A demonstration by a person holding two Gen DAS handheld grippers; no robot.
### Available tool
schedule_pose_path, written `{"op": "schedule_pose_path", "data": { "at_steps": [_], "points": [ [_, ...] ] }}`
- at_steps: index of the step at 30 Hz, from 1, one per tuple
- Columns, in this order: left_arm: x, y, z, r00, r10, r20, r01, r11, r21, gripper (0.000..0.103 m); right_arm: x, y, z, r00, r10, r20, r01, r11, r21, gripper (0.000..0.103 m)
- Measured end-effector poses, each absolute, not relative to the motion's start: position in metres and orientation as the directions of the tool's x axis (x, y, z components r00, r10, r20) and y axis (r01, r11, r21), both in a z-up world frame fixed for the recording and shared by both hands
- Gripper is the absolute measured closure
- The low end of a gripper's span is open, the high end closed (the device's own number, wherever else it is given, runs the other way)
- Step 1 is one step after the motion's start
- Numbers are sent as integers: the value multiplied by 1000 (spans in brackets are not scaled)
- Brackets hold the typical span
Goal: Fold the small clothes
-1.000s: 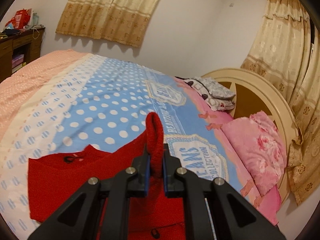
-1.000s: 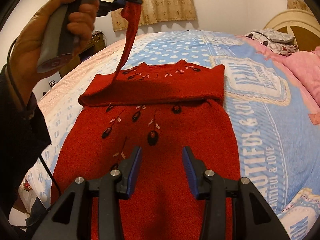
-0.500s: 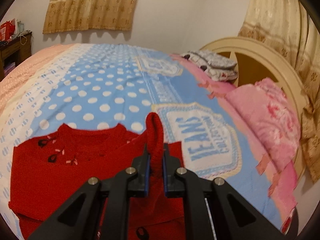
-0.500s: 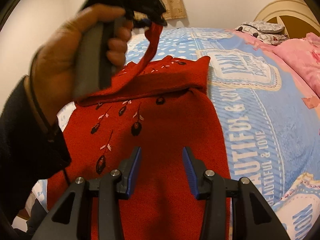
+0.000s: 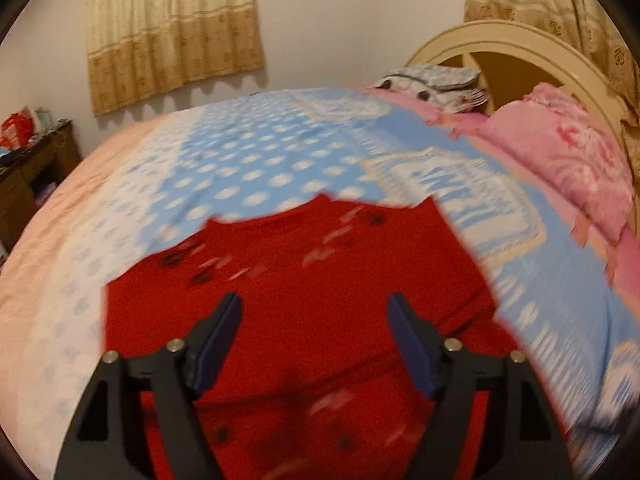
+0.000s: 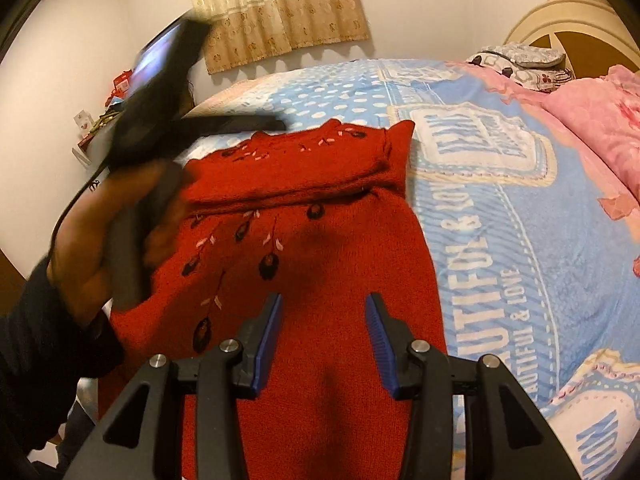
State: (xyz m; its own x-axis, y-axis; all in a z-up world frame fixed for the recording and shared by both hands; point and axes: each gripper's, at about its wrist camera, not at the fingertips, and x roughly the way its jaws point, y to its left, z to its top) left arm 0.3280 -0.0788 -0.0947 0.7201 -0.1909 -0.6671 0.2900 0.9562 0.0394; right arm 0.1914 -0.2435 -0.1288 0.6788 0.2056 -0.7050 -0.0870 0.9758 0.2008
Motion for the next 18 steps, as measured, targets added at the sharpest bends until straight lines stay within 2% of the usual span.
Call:
{"op": "schedule_pose_path", "data": {
  "at_steps": [1,5,8,12,18],
  "points": [
    [324,-62,-100,721,-161,-674,267,962,57,23,193,-245,-127,680,209,-703,-89,975,203,53],
    [313,7,-123,703,-13,-711,154,979,134,23,212,-247,-112,697,213,-685,-106,975,195,52],
    [310,43,-139,673,44,-738,97,984,147,23,239,-249,-103,708,210,-674,-109,976,189,52],
    [316,69,-154,635,34,-772,50,995,85,23,278,-249,-101,705,189,-683,-91,980,178,52],
    [326,64,-155,630,-26,-776,61,998,16,23,316,-247,-112,675,165,-719,-57,983,173,52]
  ]
}}
